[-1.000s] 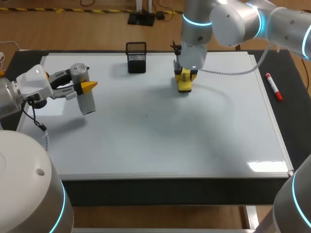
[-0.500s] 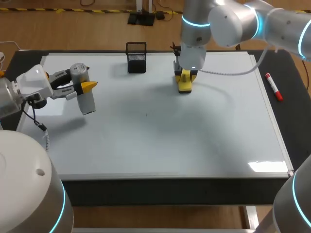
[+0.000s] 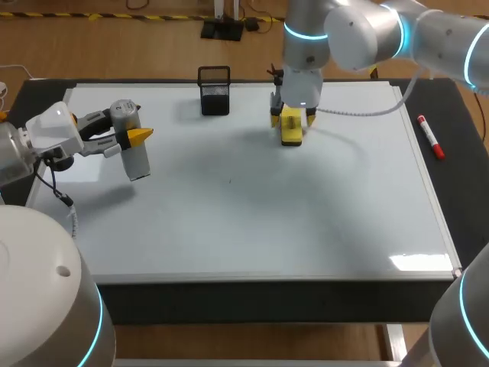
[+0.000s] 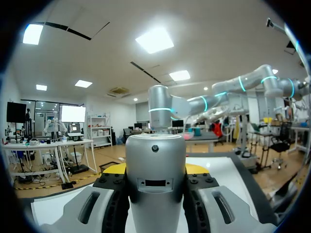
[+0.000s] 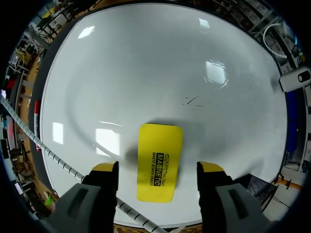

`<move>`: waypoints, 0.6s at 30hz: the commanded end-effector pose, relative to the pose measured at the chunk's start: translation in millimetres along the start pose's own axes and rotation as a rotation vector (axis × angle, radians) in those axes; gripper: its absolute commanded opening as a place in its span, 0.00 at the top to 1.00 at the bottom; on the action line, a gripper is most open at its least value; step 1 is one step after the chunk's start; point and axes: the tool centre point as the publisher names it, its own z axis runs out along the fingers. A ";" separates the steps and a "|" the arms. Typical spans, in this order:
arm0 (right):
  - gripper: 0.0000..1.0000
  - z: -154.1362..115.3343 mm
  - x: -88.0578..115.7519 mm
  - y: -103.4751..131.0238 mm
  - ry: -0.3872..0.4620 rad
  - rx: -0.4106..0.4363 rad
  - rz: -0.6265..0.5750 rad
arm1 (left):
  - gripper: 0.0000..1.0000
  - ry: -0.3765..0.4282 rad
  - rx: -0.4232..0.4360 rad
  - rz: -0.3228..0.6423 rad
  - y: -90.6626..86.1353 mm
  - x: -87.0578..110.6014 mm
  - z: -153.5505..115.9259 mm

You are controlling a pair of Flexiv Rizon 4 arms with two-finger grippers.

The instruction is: Pick up the inspection probe, press it on each red-marked spot on the whiteboard one by one, put down the probe, pick up the eraser, and wipe off all the red marks.

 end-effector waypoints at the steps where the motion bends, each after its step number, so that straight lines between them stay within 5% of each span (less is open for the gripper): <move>1: 0.00 -9.6 5.0 2.8 0.003 0.011 0.003 | 1.00 -0.001 0.000 0.001 -0.9 0.2 -0.1; 9: 0.00 -23.0 17.5 11.5 -0.030 0.036 0.057 | 1.00 -0.001 0.000 0.001 -0.9 0.2 -0.1; 18: 0.00 -47.2 41.9 17.9 -0.173 0.024 0.295 | 1.00 -0.001 0.000 0.001 -0.9 0.2 -0.1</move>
